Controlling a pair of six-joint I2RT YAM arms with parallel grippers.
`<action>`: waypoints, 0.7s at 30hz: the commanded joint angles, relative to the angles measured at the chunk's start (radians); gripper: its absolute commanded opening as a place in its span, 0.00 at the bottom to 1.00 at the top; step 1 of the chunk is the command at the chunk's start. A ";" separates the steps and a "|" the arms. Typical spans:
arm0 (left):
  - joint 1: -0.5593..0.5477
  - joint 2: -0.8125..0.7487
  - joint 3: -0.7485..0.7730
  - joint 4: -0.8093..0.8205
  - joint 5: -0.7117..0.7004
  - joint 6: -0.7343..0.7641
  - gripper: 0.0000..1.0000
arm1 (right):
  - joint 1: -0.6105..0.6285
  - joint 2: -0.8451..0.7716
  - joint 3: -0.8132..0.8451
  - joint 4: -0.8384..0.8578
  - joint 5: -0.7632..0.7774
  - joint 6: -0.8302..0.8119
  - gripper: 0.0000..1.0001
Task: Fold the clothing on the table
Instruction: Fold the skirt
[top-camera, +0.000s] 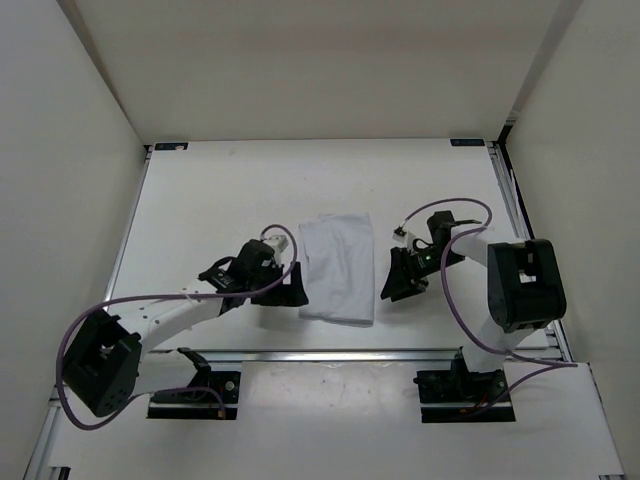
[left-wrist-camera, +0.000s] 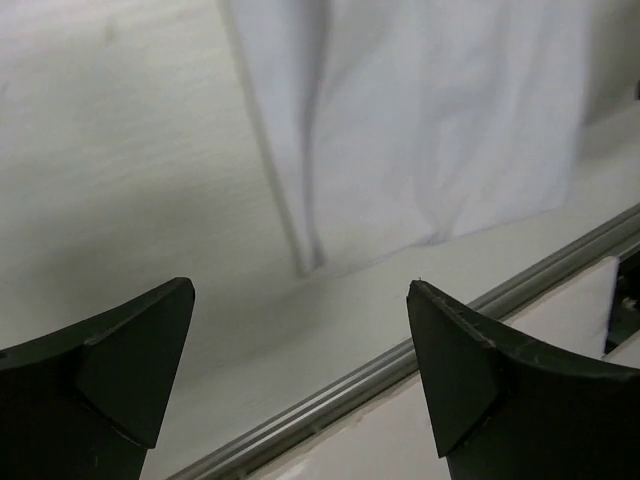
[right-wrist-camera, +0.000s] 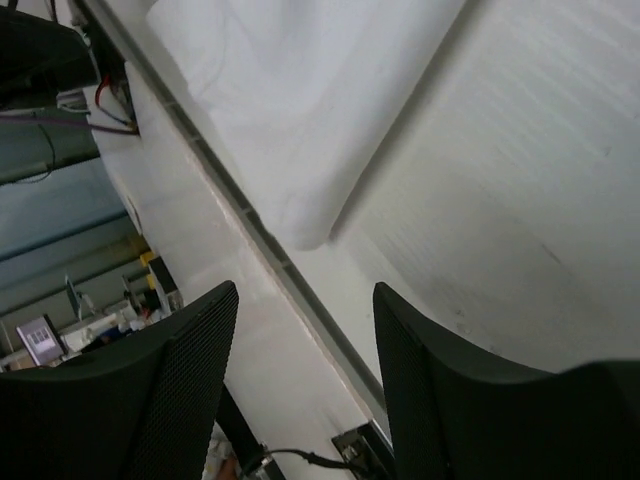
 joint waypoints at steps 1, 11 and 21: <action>0.073 -0.061 -0.090 -0.031 0.061 -0.018 0.99 | 0.057 -0.005 -0.027 0.173 0.040 0.137 0.62; 0.162 -0.151 -0.216 0.128 0.131 -0.124 0.99 | 0.171 -0.086 -0.225 0.428 0.100 0.367 0.66; 0.075 0.020 -0.266 0.368 0.184 -0.163 0.98 | 0.228 -0.097 -0.254 0.477 0.131 0.419 0.65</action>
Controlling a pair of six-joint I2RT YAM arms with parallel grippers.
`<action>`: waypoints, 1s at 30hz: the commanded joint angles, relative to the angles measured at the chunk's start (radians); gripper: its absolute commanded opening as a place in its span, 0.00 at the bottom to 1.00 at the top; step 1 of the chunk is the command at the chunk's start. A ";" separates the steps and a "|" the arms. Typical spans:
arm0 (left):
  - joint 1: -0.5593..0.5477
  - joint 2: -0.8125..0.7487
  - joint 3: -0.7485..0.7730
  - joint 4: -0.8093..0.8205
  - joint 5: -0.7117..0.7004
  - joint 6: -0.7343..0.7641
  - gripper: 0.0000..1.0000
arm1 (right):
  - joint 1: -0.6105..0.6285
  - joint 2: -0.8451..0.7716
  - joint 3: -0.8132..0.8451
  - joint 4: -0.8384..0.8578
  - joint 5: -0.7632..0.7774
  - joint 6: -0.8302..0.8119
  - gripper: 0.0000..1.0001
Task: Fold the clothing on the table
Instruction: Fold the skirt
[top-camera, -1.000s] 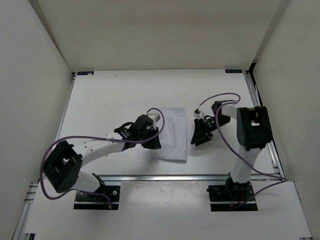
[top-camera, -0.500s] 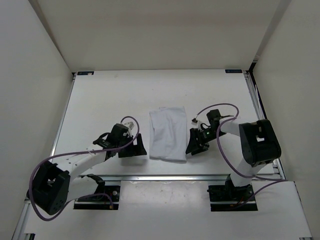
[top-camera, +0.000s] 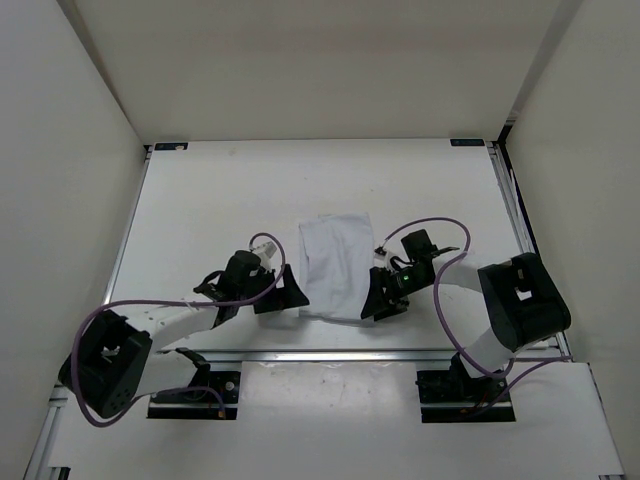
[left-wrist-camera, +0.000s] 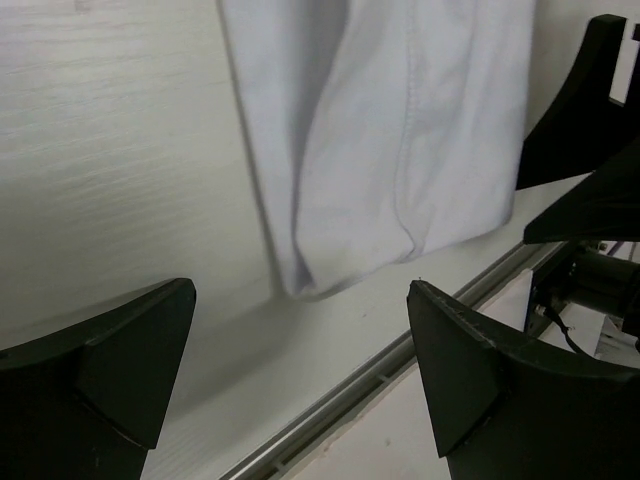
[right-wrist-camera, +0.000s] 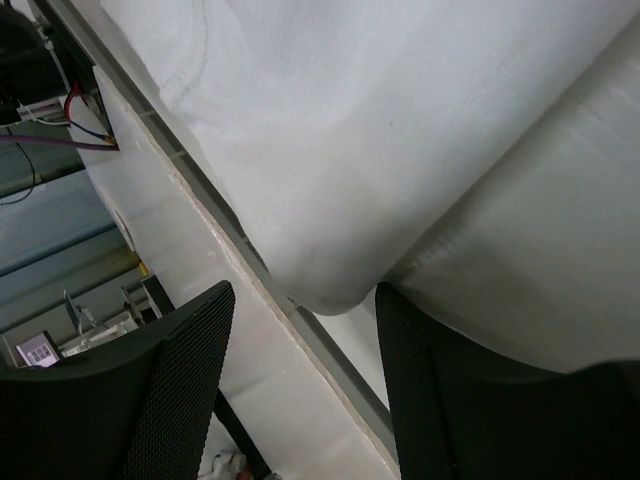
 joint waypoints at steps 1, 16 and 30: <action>-0.036 0.040 -0.044 0.095 0.021 -0.025 0.99 | -0.010 0.013 -0.012 0.050 0.049 0.013 0.64; -0.144 0.270 0.023 0.249 0.072 -0.058 0.99 | -0.009 0.063 0.002 0.043 0.058 0.003 0.62; -0.144 0.280 -0.041 0.385 0.186 -0.145 0.04 | -0.076 0.056 0.005 0.044 0.044 0.006 0.33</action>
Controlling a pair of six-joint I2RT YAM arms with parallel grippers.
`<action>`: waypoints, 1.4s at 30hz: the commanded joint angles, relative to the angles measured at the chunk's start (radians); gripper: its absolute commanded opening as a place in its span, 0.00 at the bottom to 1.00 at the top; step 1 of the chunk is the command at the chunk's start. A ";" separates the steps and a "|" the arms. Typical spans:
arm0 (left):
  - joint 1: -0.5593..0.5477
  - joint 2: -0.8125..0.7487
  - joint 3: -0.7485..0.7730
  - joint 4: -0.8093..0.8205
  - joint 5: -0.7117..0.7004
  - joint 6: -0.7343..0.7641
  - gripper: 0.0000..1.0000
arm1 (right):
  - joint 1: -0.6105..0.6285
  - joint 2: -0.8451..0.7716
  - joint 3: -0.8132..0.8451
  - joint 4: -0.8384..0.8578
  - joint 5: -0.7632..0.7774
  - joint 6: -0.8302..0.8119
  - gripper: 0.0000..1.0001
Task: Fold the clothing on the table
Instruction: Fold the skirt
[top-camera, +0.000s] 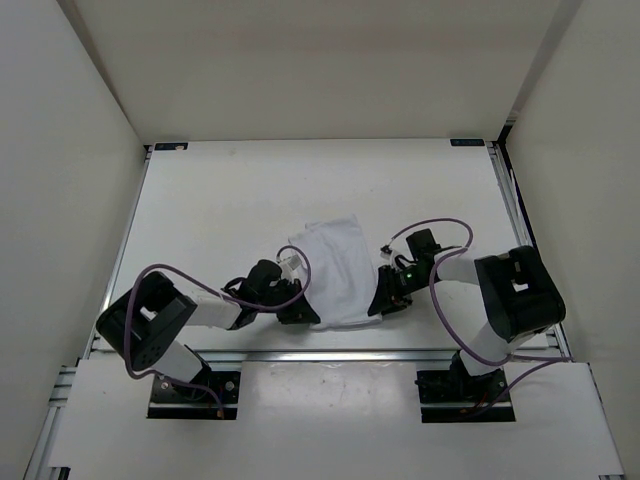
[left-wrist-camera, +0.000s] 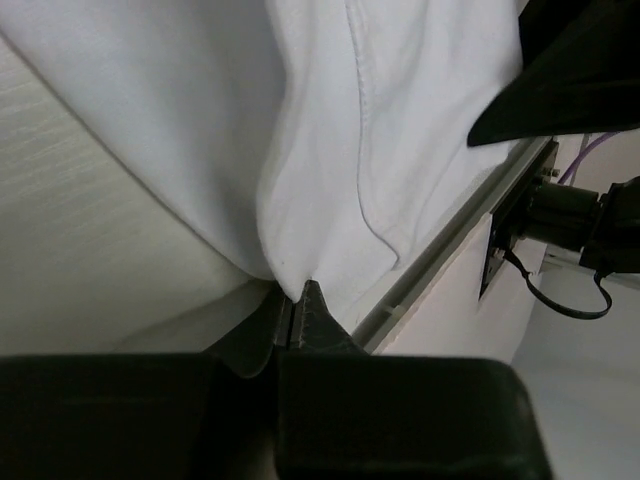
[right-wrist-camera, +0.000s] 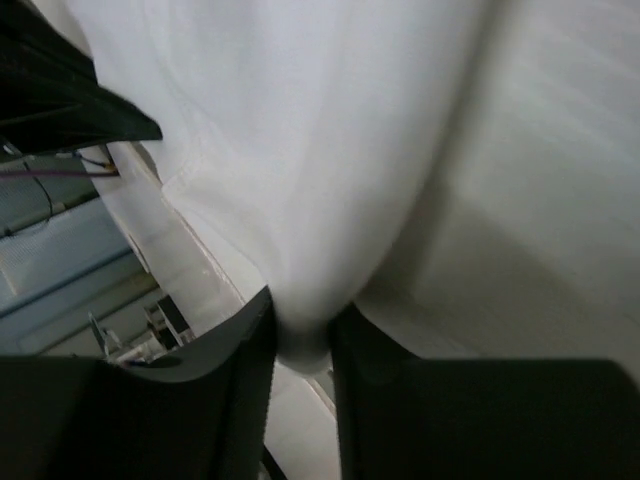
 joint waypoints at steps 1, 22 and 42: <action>0.005 -0.040 -0.027 -0.001 0.035 -0.012 0.00 | -0.037 -0.015 -0.005 0.010 0.026 -0.016 0.29; 0.075 -0.387 -0.148 -0.116 -0.008 -0.085 0.17 | -0.011 -0.184 -0.048 -0.091 0.023 -0.132 0.09; -0.059 -0.133 -0.081 0.004 -0.014 -0.041 0.74 | 0.004 -0.113 -0.060 -0.077 0.042 -0.123 0.68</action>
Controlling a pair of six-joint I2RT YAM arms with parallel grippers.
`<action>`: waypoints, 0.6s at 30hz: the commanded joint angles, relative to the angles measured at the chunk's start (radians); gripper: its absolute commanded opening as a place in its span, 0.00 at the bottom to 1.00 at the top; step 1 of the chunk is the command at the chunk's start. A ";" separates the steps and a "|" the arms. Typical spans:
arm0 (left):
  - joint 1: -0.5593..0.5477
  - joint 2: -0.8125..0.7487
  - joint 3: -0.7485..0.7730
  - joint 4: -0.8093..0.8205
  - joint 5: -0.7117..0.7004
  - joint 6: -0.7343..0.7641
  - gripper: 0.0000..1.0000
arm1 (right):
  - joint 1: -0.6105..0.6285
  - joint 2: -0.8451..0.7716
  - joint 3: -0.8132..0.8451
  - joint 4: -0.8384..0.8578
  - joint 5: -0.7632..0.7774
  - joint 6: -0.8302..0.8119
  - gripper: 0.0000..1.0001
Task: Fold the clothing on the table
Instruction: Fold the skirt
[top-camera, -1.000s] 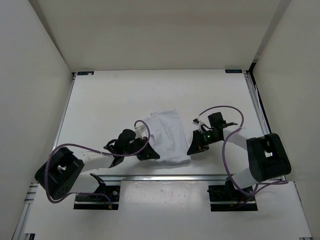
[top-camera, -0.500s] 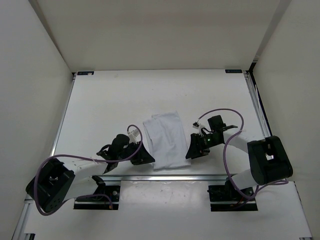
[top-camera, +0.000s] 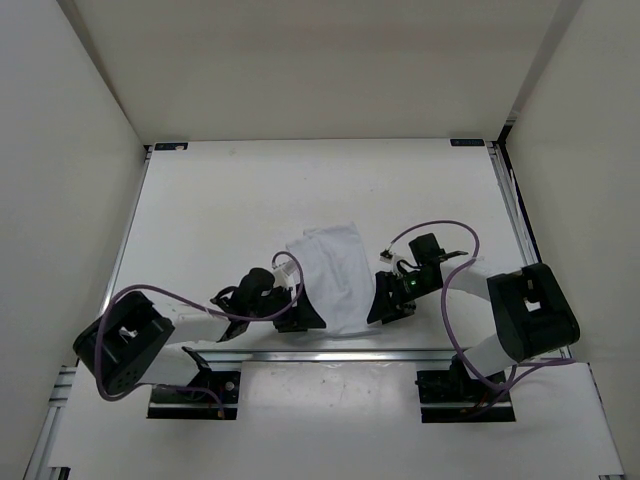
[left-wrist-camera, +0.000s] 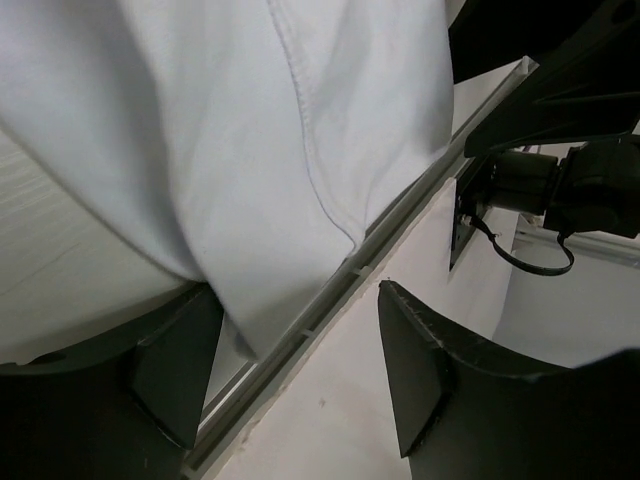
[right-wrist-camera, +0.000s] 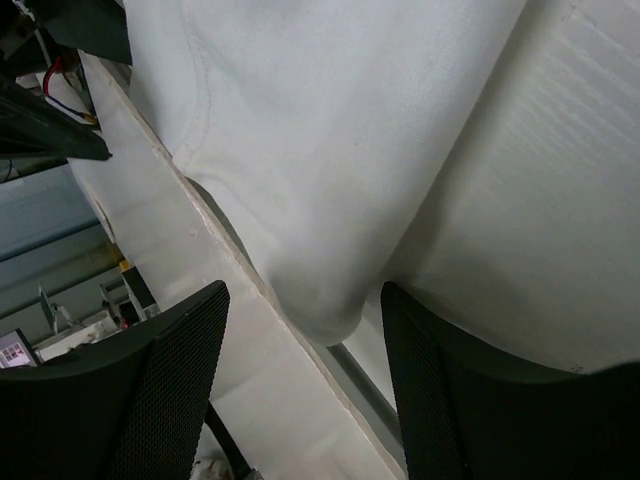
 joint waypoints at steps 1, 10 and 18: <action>-0.039 0.051 0.031 0.010 -0.020 0.015 0.74 | -0.001 0.020 -0.003 0.000 0.042 -0.004 0.69; -0.080 0.120 0.067 0.035 -0.005 0.016 0.65 | -0.002 0.026 0.008 0.026 0.036 0.003 0.56; -0.080 0.143 0.062 0.081 0.005 -0.007 0.00 | -0.027 -0.014 -0.001 0.026 0.018 -0.003 0.11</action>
